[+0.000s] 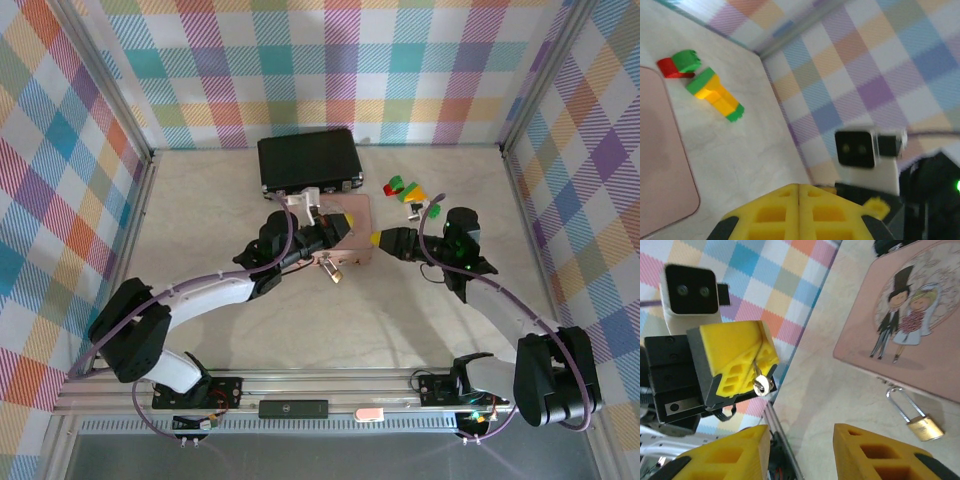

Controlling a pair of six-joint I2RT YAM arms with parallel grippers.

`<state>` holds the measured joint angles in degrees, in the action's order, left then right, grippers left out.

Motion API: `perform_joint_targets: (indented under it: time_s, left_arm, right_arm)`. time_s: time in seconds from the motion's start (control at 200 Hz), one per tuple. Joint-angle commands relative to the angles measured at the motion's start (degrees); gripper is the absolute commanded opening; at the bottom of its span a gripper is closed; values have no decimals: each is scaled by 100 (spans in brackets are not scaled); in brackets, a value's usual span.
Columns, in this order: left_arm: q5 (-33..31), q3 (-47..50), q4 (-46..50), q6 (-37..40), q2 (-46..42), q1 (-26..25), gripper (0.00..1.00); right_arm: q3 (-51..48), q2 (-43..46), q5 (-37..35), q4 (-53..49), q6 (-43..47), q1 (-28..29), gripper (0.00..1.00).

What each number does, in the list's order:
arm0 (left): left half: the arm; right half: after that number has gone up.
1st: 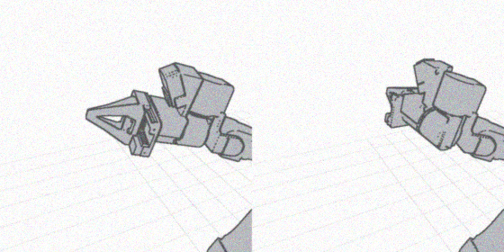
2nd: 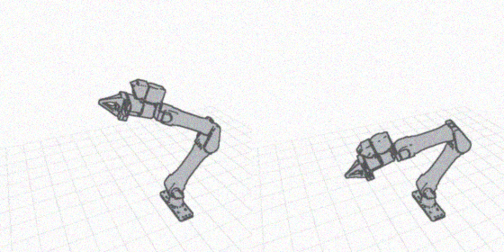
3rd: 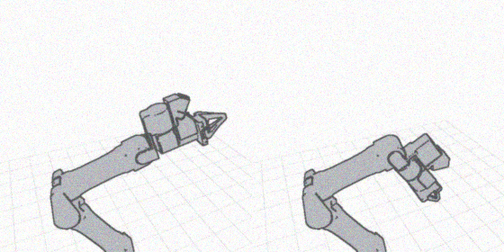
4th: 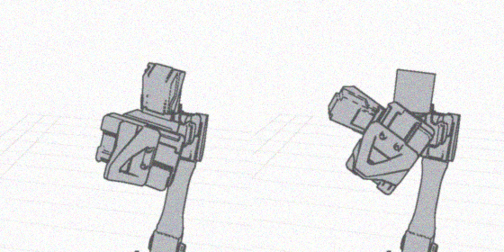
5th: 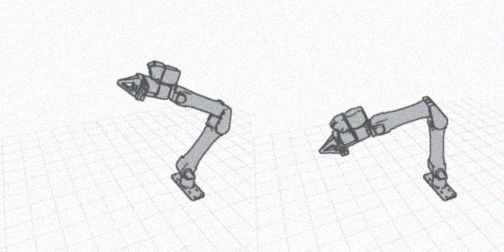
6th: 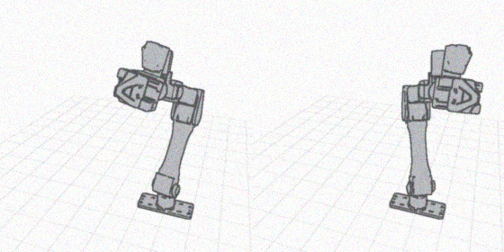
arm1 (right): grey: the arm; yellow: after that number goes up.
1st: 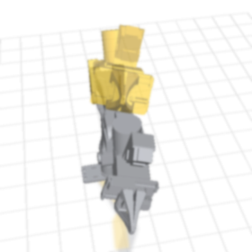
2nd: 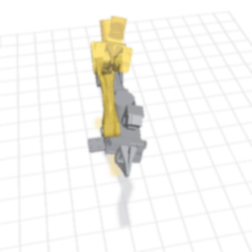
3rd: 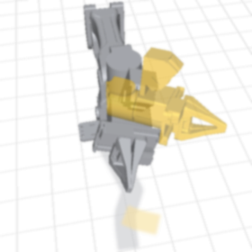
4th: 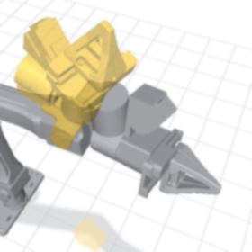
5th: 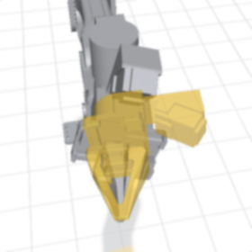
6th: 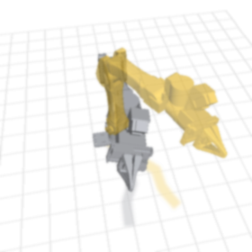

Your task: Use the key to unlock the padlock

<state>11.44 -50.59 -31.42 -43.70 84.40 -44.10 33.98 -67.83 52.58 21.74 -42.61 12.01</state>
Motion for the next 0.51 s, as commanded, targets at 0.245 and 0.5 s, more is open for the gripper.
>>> perform_joint_targets:
  time_s: [0.245, 0.5]
  left_arm:
    - [-17, -424, 1716, 2306, -421, -293, 0]
    - [304, -123, 301, 1430, -237, -293, 0]
  right_arm:
    - [-90, 106, 330, 314, 281, 124, 40]
    - [-385, 95, 157, 1363, -108, 485, 37]
